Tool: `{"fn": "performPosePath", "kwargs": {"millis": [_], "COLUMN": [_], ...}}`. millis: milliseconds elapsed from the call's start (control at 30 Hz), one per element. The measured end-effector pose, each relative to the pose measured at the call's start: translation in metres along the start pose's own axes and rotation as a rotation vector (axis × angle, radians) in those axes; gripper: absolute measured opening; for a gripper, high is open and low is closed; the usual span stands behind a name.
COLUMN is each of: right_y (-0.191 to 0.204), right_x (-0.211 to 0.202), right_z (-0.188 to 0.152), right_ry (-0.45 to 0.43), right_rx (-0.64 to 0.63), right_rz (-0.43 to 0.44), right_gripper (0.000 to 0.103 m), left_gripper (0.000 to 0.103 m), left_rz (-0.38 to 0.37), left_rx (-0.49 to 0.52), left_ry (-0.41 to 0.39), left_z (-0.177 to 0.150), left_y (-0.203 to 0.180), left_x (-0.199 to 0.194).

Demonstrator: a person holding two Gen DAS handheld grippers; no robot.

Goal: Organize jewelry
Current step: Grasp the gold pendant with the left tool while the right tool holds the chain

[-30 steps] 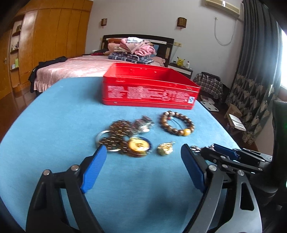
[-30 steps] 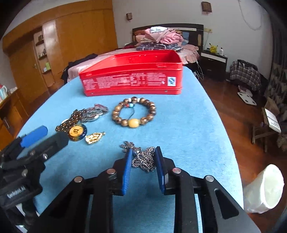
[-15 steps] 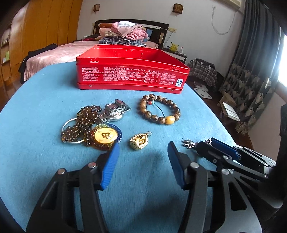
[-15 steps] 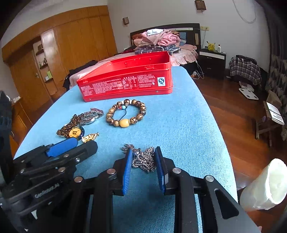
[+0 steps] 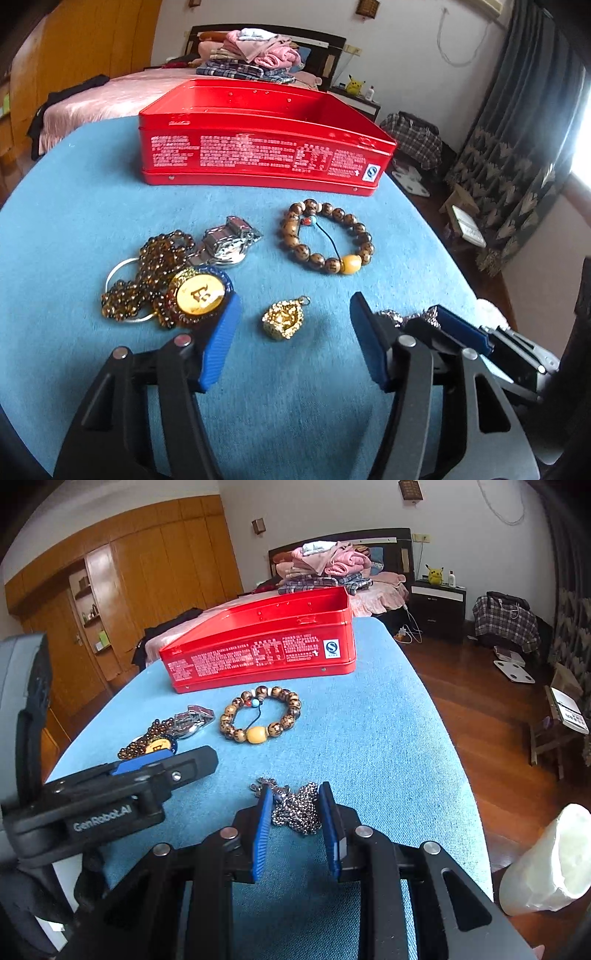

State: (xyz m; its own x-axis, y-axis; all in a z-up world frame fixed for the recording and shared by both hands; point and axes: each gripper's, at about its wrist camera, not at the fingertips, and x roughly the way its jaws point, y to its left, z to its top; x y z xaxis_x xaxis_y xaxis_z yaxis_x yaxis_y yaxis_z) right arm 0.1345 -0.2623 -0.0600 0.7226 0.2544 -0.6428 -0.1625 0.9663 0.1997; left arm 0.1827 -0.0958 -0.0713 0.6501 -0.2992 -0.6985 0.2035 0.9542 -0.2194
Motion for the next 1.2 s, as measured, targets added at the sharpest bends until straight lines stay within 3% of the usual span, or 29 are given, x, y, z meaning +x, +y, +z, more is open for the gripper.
{"fn": "performPosePath", "kwargs": {"millis": [367, 533, 767, 867, 933, 1200], "right_y": [0.001, 0.001, 0.001, 0.001, 0.001, 0.003], "right_x": [0.001, 0.001, 0.0, 0.0, 0.0, -0.001], "right_z": [-0.001, -0.001, -0.001, -0.001, -0.002, -0.002], "right_ry": [-0.004, -0.006, -0.008, -0.008, -0.009, -0.01], "right_rx": [0.009, 0.009, 0.007, 0.009, 0.007, -0.009], "right_rz": [-0.005, -0.006, -0.005, -0.005, -0.005, -0.013], "right_gripper": [0.026, 0.026, 0.026, 0.026, 0.027, 0.029], "left_gripper": [0.019, 0.019, 0.033, 0.03, 0.021, 0.022], "left_rz": [0.032, 0.013, 0.003, 0.02, 0.006, 0.004], "left_rx": [0.045, 0.054, 0.084, 0.106, 0.086, 0.069], "left_ry": [-0.019, -0.01, 0.004, 0.0, -0.006, -0.024], "left_z": [-0.013, -0.017, -0.009, -0.01, -0.011, -0.017], "left_y": [0.003, 0.002, 0.0, -0.004, -0.002, -0.003], "left_x": [-0.011, -0.016, -0.006, -0.004, -0.005, -0.01]}}
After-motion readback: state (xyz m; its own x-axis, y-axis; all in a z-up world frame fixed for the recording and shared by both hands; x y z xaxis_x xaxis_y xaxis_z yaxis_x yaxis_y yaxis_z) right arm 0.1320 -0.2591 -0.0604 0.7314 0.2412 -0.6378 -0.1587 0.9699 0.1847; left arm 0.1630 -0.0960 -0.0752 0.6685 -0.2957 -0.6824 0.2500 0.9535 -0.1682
